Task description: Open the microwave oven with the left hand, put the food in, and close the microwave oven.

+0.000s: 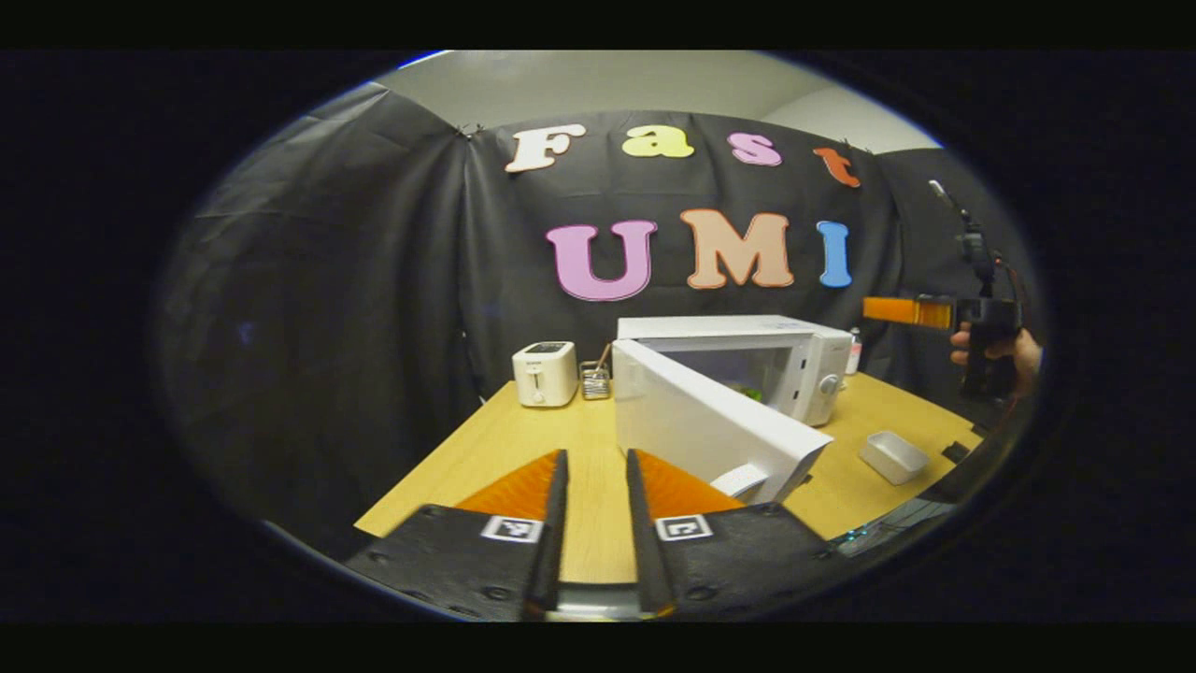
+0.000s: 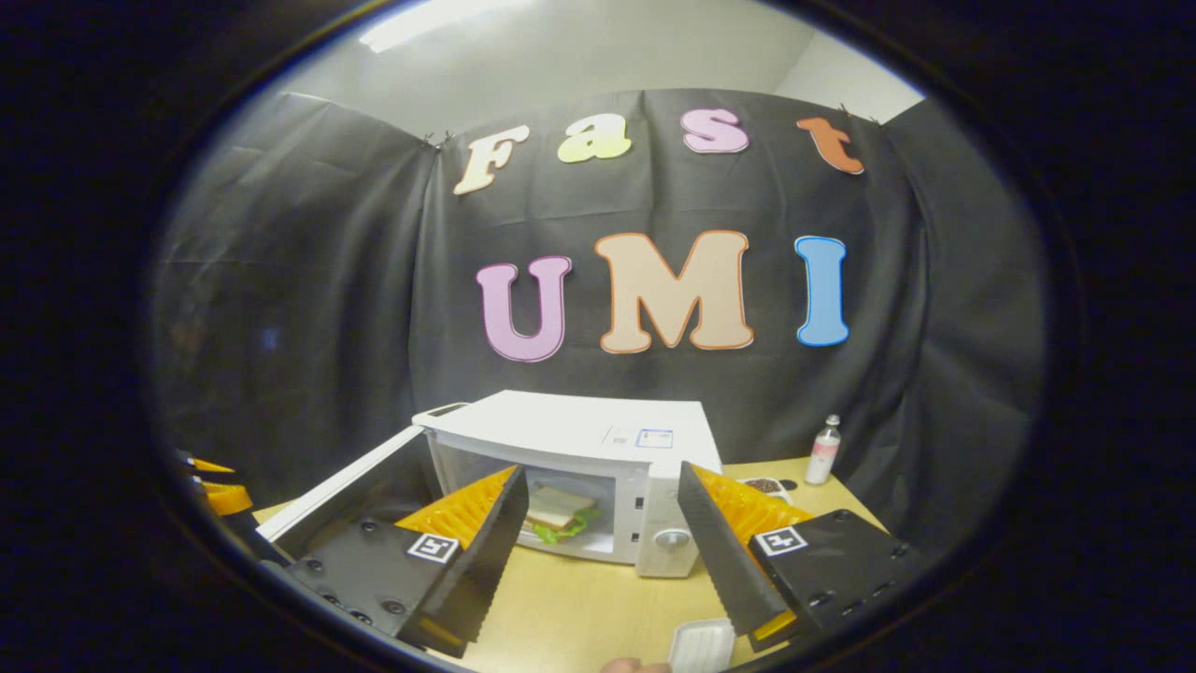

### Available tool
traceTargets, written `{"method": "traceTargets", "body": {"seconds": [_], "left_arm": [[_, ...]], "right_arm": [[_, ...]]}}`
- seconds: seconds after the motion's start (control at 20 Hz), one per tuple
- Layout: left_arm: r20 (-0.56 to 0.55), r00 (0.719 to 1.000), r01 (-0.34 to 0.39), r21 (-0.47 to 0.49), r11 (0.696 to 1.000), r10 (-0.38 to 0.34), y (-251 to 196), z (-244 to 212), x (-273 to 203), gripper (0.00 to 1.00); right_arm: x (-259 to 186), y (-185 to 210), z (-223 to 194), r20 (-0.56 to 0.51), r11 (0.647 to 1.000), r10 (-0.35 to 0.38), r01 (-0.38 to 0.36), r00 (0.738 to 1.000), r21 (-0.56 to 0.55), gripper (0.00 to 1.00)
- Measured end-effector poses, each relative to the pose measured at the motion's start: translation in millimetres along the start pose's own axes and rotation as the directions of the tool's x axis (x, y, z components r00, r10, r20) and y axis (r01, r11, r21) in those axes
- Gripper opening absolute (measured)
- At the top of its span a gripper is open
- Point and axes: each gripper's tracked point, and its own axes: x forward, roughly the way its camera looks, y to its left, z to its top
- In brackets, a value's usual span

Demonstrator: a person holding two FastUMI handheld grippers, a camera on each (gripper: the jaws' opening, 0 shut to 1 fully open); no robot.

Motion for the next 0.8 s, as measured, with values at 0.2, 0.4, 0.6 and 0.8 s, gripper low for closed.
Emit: {"method": "traceTargets", "body": {"seconds": [0.2,0.4,0.6,0.8], "left_arm": [[-0.078,0.997,0.012,-0.010,1.000,-0.013,-15.3,-28.9,2.3,0.02],[-0.087,0.995,0.059,0.040,0.997,-0.055,-40.1,-36.3,5.5,0.00],[-0.087,0.994,0.072,0.053,0.996,-0.068,-56.7,-33.1,6.8,0.00],[-0.090,0.992,0.095,0.046,0.994,-0.090,-74.7,-32.0,9.9,0.00]], "right_arm": [[-6.4,-10.9,10.3,0.009,1.000,-0.012,0.012,1.000,0.012,0.92],[-8.7,-25.3,16.5,0.011,0.999,-0.029,0.028,1.000,0.023,0.92],[-8.6,-39.1,21.3,0.019,0.999,-0.038,0.038,0.999,0.009,0.92],[-9.7,-50.5,24.0,0.022,0.999,-0.052,0.052,0.998,0.004,0.92]]}}
